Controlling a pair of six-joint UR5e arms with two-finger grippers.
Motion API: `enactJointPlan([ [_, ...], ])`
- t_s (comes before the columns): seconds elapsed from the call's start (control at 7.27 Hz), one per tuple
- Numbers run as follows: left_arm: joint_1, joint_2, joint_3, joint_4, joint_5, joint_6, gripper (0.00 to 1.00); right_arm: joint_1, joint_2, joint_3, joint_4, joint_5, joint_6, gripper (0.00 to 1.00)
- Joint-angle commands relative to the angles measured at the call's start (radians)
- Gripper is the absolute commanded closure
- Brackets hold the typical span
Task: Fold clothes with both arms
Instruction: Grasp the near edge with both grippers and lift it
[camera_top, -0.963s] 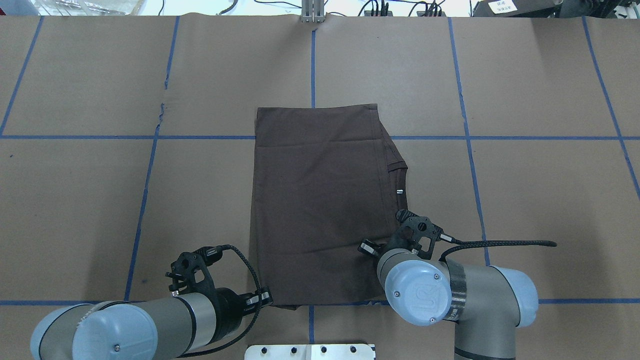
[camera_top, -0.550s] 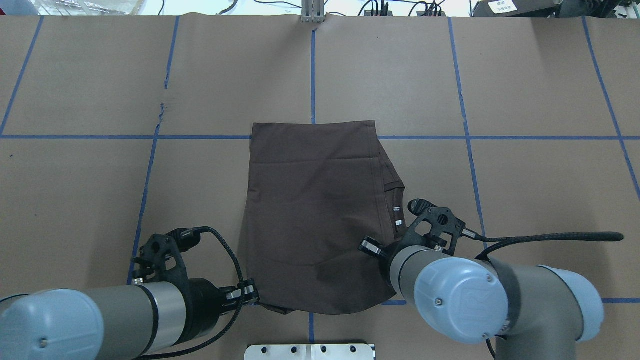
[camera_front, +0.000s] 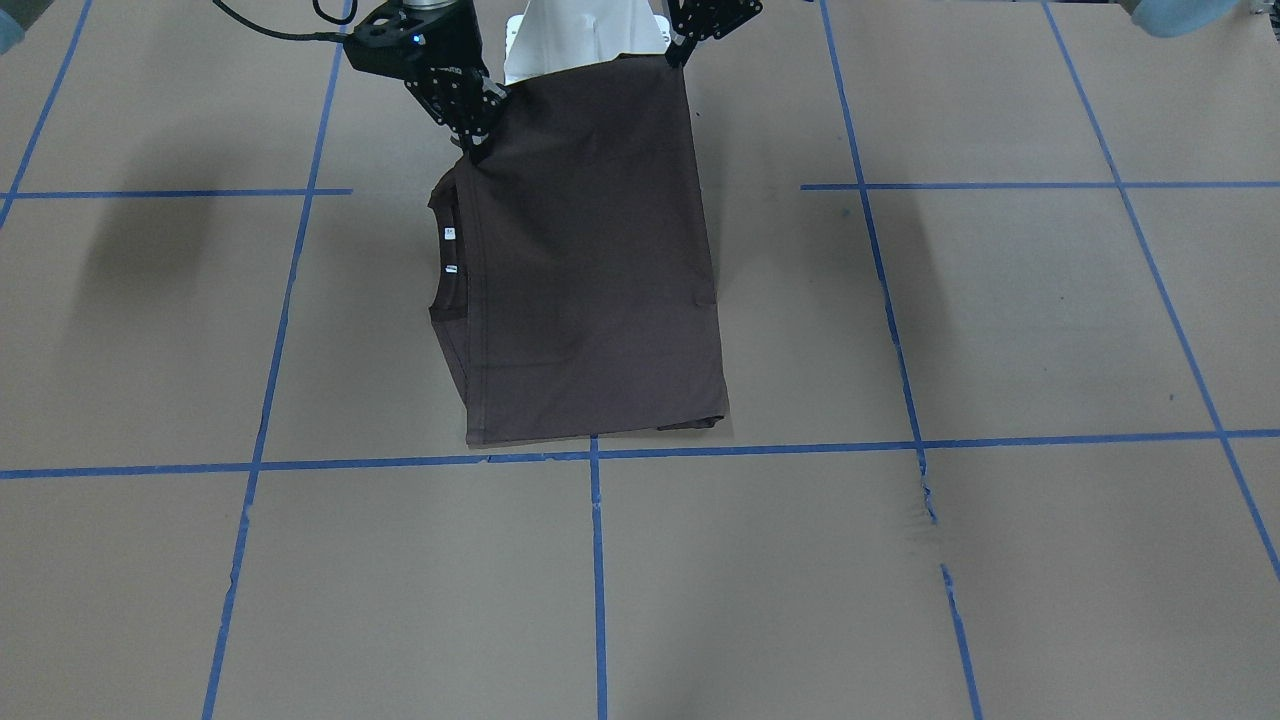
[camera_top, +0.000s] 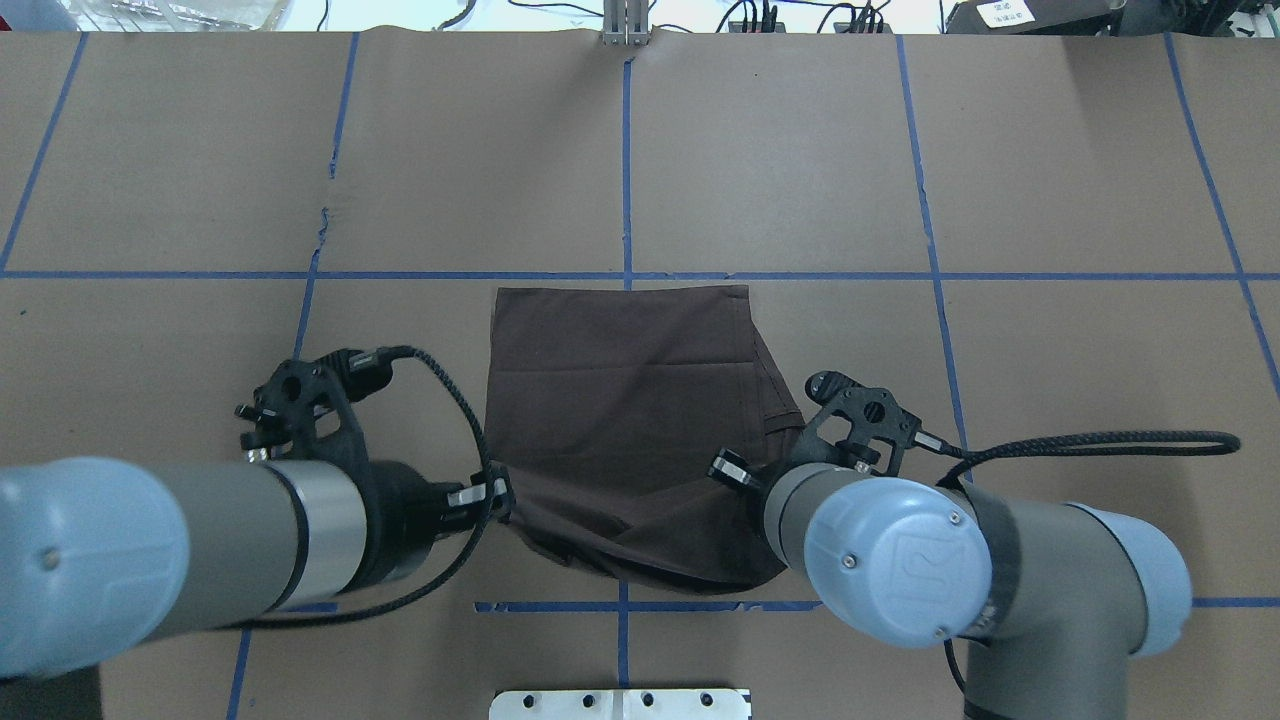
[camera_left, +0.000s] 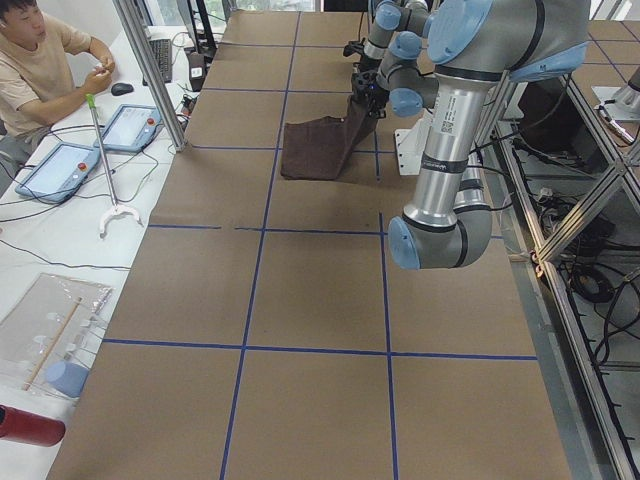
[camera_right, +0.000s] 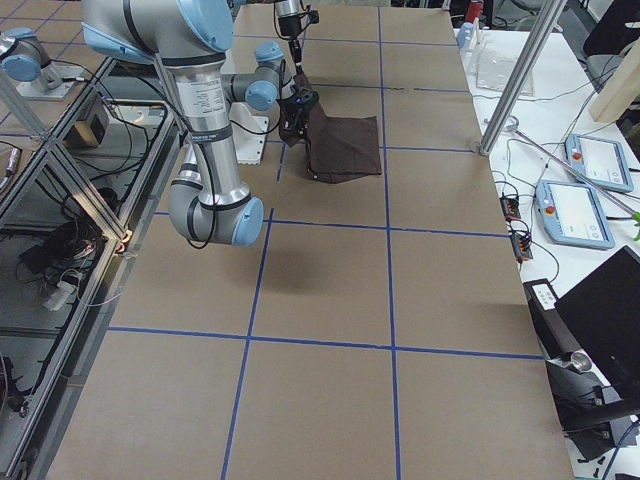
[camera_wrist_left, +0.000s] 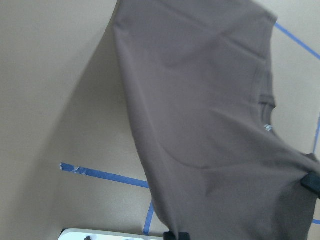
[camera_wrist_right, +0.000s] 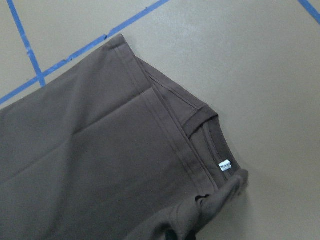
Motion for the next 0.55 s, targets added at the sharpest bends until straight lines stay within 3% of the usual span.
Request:
enactJointPlan([
  [0.0, -0.163, -0.1, 0.205, -0.013, -0.057, 0.138, 1.0, 0.103, 0.073, -0.148, 0.03, 0.026, -0.049, 1.0],
  [0.41, -0.252, -0.153, 0.443, -0.178, -0.059, 0.192, 1.0, 0.193, 0.171, -0.365, 0.122, 0.063, -0.083, 1.0],
])
